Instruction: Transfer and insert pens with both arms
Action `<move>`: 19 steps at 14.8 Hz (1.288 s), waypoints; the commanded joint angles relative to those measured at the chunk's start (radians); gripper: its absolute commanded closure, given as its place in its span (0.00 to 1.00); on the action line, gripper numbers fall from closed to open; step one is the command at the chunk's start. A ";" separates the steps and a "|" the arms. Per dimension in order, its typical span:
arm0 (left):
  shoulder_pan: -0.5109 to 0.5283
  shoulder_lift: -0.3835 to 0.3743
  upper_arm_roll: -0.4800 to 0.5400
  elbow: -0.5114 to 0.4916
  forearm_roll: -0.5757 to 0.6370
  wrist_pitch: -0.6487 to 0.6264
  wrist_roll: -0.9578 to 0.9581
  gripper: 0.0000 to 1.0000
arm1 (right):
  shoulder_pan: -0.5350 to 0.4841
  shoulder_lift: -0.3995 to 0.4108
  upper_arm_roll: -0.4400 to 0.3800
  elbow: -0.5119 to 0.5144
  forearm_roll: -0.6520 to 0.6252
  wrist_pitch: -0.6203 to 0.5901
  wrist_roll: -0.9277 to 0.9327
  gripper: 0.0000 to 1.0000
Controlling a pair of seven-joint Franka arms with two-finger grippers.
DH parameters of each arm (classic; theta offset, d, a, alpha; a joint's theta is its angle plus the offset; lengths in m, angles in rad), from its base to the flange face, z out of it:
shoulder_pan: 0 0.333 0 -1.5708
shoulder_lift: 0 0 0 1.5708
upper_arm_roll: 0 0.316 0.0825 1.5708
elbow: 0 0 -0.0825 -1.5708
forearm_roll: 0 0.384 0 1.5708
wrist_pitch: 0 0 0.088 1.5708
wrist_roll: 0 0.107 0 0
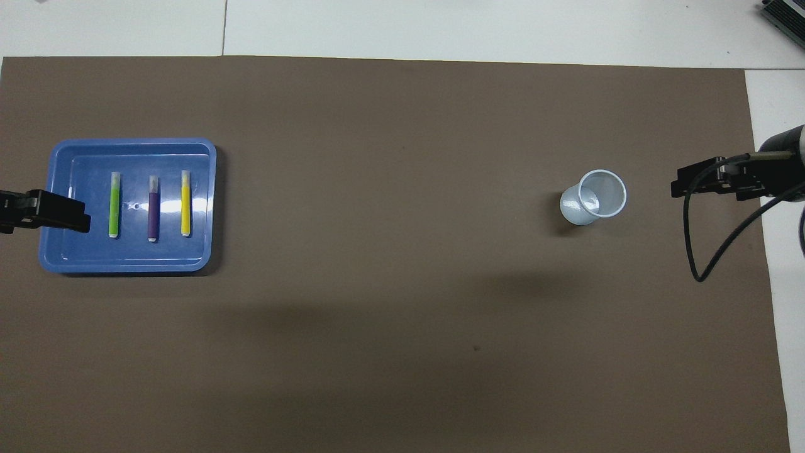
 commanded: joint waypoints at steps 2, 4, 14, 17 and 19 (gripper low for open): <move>-0.009 -0.034 0.013 -0.044 0.005 0.028 -0.009 0.00 | -0.012 -0.022 0.010 -0.030 -0.019 0.019 -0.005 0.00; 0.004 -0.035 0.013 -0.051 0.005 0.041 -0.010 0.00 | -0.012 -0.022 0.010 -0.030 -0.019 0.020 -0.005 0.00; -0.016 0.033 0.009 -0.141 0.006 0.264 -0.039 0.00 | -0.010 -0.028 0.010 -0.042 -0.019 0.014 -0.005 0.00; -0.006 0.118 0.010 -0.124 0.006 0.319 -0.038 0.00 | -0.009 -0.031 0.010 -0.050 -0.019 0.012 -0.005 0.00; -0.010 0.162 0.009 -0.136 0.005 0.377 -0.038 0.00 | -0.009 -0.037 0.010 -0.058 -0.019 0.012 -0.005 0.00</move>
